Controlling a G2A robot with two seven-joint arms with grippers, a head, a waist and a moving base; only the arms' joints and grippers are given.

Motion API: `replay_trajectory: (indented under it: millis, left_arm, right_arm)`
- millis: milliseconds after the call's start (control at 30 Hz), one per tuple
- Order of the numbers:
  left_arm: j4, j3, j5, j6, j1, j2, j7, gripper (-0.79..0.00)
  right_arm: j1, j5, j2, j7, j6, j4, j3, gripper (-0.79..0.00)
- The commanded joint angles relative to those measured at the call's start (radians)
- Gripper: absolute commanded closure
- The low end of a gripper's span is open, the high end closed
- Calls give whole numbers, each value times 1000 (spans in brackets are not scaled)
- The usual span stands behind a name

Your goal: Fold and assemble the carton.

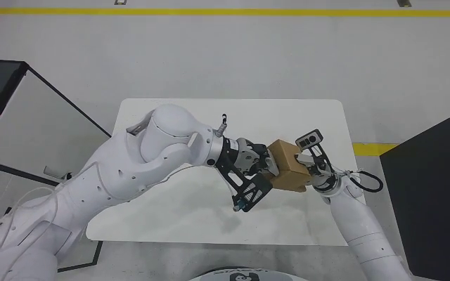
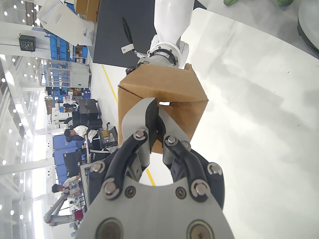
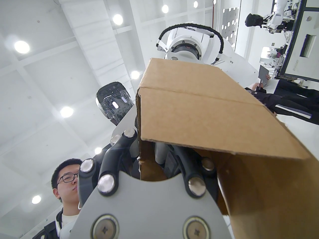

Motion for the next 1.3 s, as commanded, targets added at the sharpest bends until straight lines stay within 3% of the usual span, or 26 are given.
replay_trajectory:
  millis: [0, 633, 1267]
  left_arm:
    - [2, 2, -8, 3, -2, -3, -10, 0]
    - [3, 9, -29, -8, -14, -15, -42, 0]
    - [-24, -82, -33, -15, 35, 15, -44, 0]
  right_arm:
    - [0, 0, 0, 0, 0, 0, 0, 0]
    - [0, 0, 0, 0, 0, 0, 0, 0]
    - [0, 0, 0, 0, 0, 0, 0, 0]
